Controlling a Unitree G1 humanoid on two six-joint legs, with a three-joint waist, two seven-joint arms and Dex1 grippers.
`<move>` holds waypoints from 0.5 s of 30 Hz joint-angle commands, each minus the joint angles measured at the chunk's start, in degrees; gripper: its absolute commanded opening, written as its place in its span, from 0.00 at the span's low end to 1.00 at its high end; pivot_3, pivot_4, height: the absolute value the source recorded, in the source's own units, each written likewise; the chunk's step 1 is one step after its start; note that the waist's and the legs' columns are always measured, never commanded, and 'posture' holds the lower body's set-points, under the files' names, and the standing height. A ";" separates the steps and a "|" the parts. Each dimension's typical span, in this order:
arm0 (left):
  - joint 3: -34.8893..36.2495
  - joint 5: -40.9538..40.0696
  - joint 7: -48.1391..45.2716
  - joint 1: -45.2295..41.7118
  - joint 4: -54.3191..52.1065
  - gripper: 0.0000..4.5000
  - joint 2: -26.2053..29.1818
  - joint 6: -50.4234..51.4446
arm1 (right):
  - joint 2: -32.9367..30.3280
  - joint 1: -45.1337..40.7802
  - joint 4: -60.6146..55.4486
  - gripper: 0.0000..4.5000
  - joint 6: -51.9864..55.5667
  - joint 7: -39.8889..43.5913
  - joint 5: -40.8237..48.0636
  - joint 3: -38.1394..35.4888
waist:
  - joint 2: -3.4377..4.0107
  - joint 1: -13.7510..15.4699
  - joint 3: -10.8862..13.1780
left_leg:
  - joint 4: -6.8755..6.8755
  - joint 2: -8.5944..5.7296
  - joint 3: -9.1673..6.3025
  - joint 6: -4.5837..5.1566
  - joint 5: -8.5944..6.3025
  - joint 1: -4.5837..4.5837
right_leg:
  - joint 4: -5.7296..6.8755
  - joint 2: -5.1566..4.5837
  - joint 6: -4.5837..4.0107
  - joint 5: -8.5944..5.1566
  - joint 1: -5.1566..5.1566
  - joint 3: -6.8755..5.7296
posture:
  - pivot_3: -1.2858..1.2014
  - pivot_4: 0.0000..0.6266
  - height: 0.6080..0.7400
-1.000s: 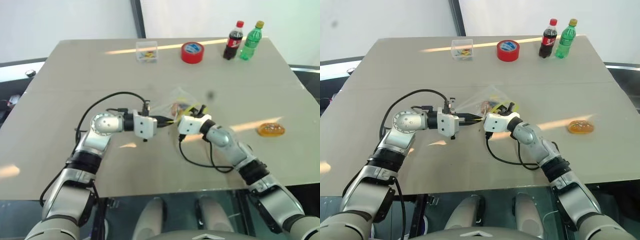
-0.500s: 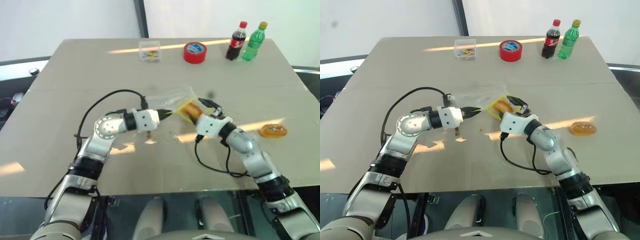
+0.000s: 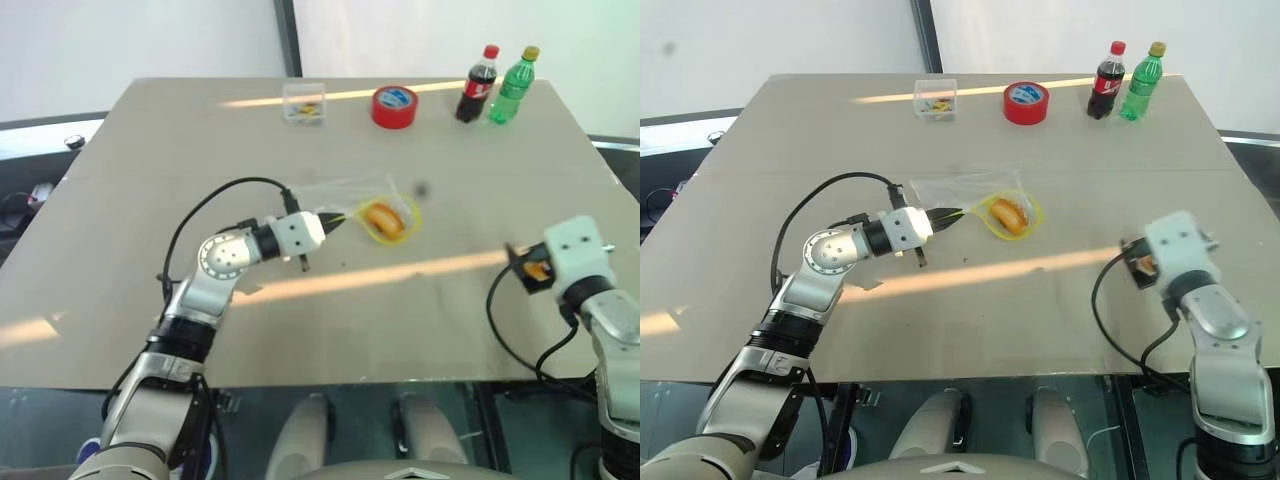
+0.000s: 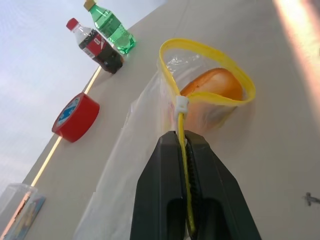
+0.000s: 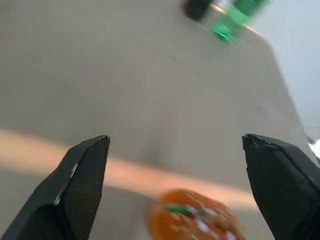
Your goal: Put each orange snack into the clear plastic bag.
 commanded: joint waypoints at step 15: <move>-0.05 -0.54 0.21 -0.47 -0.72 0.00 -0.54 -0.63 | 22.26 -29.25 -6.14 0.98 39.41 -17.78 -1.48 -27.73 | 0.10 -0.14 -0.04 | -0.02 -0.13 -0.01 0.00 0.00 -0.08 | -0.03 -0.12 0.00 0.00 -0.06 -0.01 | 0.52 0.24 1.00</move>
